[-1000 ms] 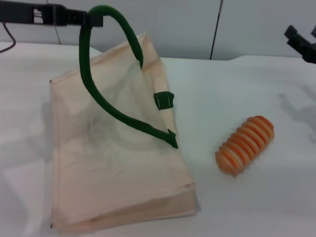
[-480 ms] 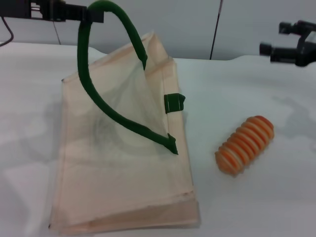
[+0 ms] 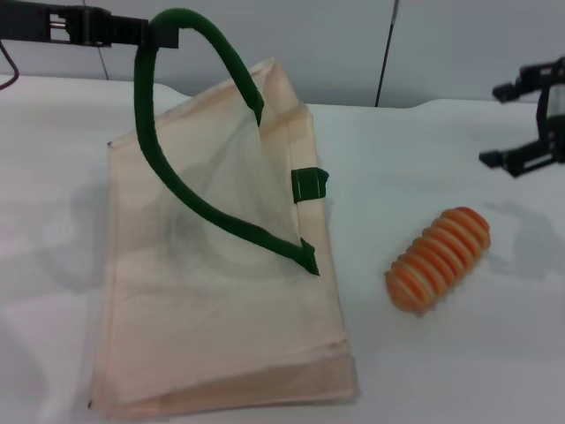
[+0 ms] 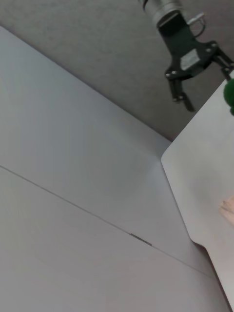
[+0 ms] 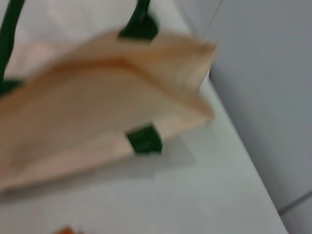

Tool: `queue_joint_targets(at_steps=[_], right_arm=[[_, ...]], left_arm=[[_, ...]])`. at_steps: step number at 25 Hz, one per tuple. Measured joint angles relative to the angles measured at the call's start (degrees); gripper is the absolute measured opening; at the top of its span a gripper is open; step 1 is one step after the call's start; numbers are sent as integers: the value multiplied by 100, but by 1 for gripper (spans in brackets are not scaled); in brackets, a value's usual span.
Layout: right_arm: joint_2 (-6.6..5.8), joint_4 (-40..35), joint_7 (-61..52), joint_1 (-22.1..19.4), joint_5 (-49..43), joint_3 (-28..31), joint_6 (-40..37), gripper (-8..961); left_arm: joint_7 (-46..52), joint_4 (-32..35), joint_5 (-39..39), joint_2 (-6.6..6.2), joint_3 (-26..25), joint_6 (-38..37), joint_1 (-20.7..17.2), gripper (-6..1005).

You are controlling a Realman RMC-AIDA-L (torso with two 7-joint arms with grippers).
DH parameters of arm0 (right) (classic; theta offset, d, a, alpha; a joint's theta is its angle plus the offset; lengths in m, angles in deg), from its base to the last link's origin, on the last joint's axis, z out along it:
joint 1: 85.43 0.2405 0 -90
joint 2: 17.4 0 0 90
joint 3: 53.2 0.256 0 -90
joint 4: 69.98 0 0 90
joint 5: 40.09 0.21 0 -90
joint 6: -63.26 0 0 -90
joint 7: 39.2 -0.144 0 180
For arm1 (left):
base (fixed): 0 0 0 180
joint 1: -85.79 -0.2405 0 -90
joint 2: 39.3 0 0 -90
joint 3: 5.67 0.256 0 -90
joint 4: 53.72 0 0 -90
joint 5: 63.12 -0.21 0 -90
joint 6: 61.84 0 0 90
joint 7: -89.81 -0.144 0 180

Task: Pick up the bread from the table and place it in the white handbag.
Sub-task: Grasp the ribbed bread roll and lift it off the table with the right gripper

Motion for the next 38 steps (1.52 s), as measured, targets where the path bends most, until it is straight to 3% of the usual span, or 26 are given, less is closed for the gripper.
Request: queue_joint_targets(at_steps=[2,4,9,18,27,38], right_arm=[[230,-272,-29,41,-588,-5,52,897],[300,-143,-53,145,-845,-9,81,897],[283,488,-5,396,-970,-172,102,896],[311,703,-141,441,-1110,-1373,-371,891],[318,732,-739,472,-1810,-2416,-923,877],[376,770,-794,539,-1731,-2912,-973,860]], left_arm=[[1,0,1,1,0,23,-2,139],[4,0,1,11,0,53,-11,139],[19,0,2,18,0,75,-65,139],[54,0,4,32,0,123,-70,140],[63,4,4,42,0,128,-69,139],[67,25,4,44,0,138,-74,140]])
